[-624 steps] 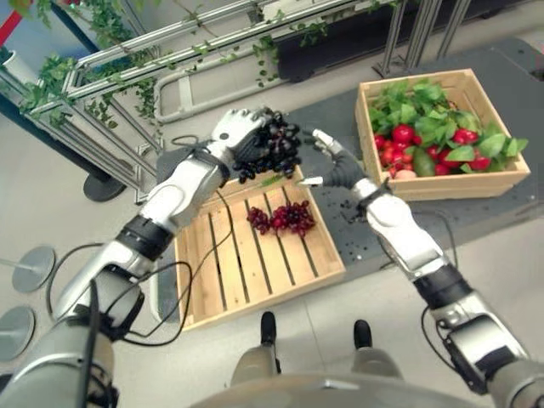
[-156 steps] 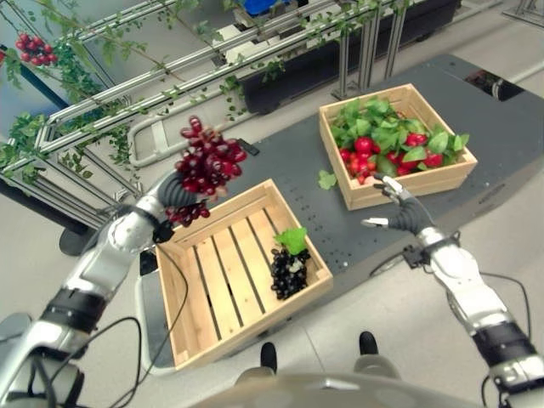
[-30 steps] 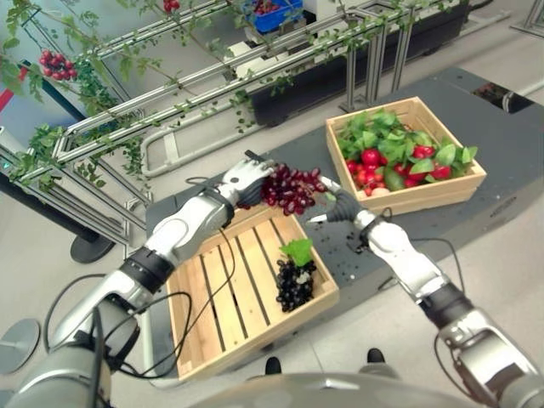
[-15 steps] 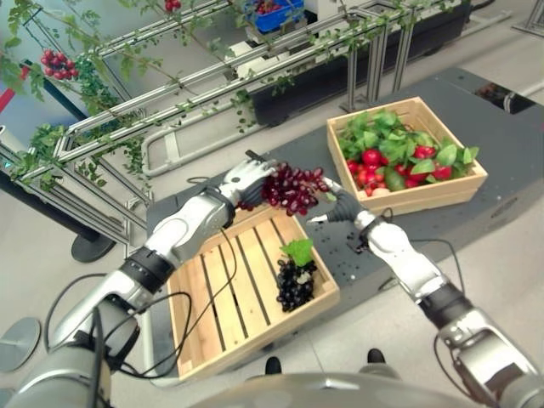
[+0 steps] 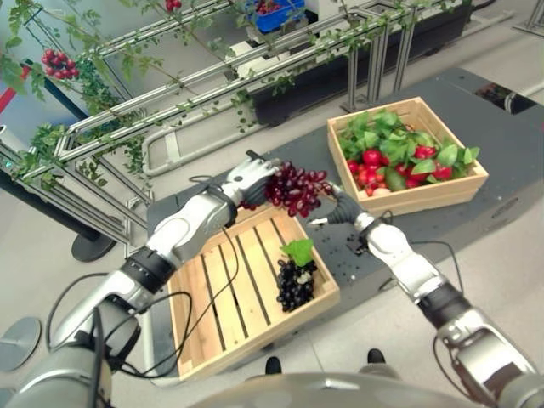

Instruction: Pick up the fruits from the basket on one side to the basket on the other side

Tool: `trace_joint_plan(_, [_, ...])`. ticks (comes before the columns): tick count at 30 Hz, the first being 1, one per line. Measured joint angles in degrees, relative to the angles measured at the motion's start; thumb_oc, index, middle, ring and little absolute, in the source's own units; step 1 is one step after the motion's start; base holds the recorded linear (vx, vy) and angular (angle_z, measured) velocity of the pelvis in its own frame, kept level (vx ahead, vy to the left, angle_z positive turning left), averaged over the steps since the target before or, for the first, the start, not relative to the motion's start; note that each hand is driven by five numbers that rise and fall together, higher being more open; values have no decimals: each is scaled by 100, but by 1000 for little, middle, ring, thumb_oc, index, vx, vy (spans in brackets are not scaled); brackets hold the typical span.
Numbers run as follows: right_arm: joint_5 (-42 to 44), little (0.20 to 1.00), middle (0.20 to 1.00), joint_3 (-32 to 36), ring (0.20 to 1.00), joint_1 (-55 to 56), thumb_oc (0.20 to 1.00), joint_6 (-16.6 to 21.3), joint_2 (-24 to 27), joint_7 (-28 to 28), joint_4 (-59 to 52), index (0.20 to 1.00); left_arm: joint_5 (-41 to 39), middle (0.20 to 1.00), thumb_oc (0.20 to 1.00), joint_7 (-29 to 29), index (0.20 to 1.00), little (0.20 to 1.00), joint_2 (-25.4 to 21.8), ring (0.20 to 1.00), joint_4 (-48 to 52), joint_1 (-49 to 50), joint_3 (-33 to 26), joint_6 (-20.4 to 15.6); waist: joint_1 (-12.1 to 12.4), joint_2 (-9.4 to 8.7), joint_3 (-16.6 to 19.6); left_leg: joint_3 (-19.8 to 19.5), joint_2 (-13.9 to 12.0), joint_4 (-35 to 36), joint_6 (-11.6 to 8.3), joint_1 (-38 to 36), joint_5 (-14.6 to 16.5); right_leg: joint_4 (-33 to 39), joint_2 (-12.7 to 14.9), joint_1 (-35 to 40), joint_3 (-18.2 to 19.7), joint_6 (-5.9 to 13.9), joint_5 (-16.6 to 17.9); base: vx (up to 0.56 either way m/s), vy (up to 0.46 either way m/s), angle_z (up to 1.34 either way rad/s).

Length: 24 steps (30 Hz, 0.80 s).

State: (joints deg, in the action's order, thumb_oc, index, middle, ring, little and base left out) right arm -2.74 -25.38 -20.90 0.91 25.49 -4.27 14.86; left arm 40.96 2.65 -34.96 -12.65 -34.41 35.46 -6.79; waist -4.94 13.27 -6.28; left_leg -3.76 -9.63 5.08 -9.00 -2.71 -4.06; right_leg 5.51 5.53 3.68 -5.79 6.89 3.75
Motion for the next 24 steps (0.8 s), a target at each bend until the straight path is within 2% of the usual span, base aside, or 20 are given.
trace_joint_plan(24, [294, 1000, 1000, 22, 1000, -219, 1000, 6, 34, 97, -569, 1000, -4, 200, 200, -2, 200, 200, 26, 200, 1, 75, -42, -27, 123, -1, 5, -3, 0, 0, 3, 5, 2, -25, -1, -5, 0, -3, 0, 0, 0, 0])
